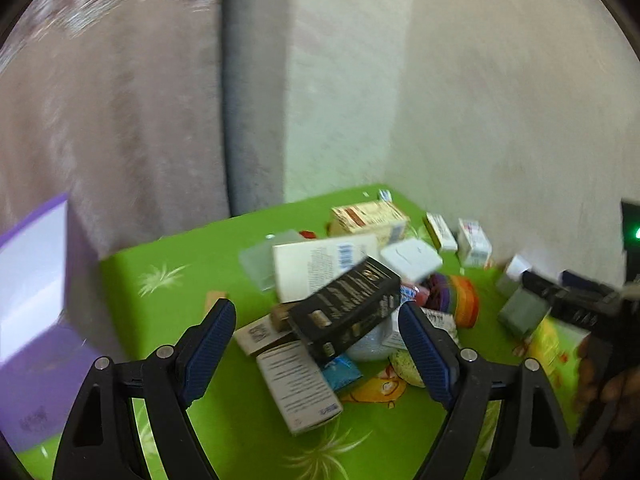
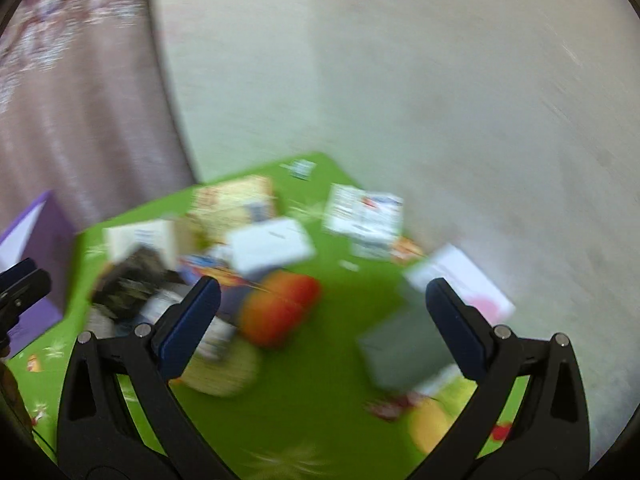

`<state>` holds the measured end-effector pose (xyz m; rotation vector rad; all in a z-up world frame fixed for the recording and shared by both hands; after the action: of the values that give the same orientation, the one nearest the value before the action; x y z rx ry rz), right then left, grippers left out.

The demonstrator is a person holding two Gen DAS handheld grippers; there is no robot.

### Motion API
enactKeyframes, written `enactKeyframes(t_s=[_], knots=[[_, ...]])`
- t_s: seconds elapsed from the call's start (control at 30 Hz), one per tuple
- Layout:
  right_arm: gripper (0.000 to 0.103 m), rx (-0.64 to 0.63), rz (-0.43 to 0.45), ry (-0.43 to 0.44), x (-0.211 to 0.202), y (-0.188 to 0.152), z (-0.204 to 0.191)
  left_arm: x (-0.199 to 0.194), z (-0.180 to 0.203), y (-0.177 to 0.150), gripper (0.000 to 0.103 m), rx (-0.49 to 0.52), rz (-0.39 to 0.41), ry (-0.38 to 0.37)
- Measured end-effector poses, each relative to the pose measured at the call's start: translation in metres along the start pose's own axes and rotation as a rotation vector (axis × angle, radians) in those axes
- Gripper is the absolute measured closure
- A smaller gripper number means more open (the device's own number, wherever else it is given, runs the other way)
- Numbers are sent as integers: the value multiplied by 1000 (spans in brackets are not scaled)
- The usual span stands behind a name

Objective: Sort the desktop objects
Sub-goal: 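Grasp the black box with the left tool while the right tool grasps the blue-green case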

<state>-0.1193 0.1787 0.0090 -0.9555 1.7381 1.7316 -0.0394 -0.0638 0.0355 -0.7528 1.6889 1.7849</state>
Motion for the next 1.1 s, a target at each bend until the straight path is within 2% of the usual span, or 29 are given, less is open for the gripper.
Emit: enactKeyframes(t_s=[0.13, 0.3, 0.43, 0.53, 0.6, 0.7, 0.77, 0.8, 0.87, 0.93, 0.97, 1.03, 1.1], knots=[[1, 144, -55, -30, 4, -16, 38, 23, 25, 8, 18, 180, -61, -19], [1, 300, -121, -51, 17, -32, 63, 43, 32, 14, 18, 347, -116, -25], [1, 380, -123, -66, 28, -30, 71, 54, 31, 16, 18, 412, -162, -22], [1, 409, -148, -59, 40, -25, 72, 60, 30, 16, 19, 426, -181, -55], [1, 424, -158, -63, 45, -25, 73, 65, 33, 16, 32, 439, -194, -77], [1, 440, -170, -38, 53, -23, 74, 69, 33, 15, 44, 441, -210, -75], [8, 445, -155, -35, 54, -23, 75, 69, 31, 17, 47, 431, -208, -86], [19, 441, -148, -10, 54, -23, 76, 68, 30, 16, 50, 424, -206, -89], [25, 427, -146, -2, 53, -23, 73, 67, 29, 17, 54, 418, -205, -87], [43, 410, -133, 14, 50, -22, 71, 64, 29, 17, 56, 410, -201, -90], [46, 403, -131, 23, 49, -21, 70, 63, 29, 17, 58, 405, -200, -90], [64, 382, -131, 48, 47, -21, 67, 60, 30, 16, 61, 400, -198, -96], [66, 375, -130, 59, 48, -20, 68, 58, 30, 15, 62, 390, -200, -99]])
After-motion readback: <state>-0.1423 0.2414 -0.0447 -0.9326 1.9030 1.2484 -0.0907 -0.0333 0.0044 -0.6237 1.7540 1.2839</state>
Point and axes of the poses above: each gripper's, at about its wrist camera, not at the fingertips, and x roughly the way its jaws point, z to its right, y to its top, the point moved 2 cm from there along x, roughly the way its jaws point, and after that the axes turned 7 degrees about -z, right-handed, at the moved point
